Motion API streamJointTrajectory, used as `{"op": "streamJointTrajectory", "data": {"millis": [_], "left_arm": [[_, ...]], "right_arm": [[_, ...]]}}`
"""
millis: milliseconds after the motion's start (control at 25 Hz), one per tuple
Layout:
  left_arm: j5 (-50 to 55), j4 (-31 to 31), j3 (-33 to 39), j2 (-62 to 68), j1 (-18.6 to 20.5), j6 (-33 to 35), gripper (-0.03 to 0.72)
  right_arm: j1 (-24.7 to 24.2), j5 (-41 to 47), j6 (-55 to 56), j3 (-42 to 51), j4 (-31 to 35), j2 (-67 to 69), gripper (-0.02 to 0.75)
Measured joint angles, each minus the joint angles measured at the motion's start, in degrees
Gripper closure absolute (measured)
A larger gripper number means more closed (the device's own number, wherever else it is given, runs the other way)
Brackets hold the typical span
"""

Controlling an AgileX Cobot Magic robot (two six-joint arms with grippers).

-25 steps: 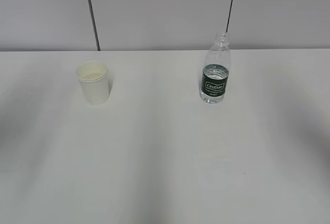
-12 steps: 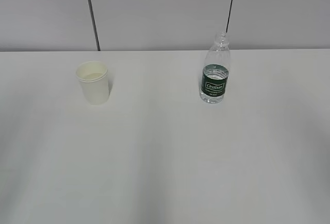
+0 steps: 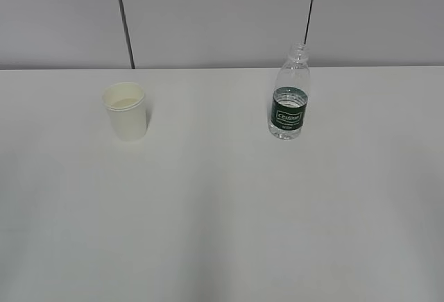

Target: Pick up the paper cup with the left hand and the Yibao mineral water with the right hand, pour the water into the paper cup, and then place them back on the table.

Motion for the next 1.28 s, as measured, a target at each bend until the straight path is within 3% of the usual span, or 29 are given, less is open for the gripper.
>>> {"op": "streamJointTrajectory", "data": {"millis": [560,800,1280], "left_arm": [[-3.0,2.4,8.3,-14.8,0.0,0.0,0.192],[-8.6,2.6,10.4,-14.9,0.0,0.0,0.192],[-9.1,2.8,10.6,-14.9,0.0,0.0,0.192]], "right_arm": [[0.0,-5.7,-3.3,11.1,0.0,-20.3,0.153],[0.0,-6.0,-4.4,11.6,0.3,-20.9,0.153],[0.0,-6.3,-5.2,11.6,0.6,-20.9,0.153]]}}
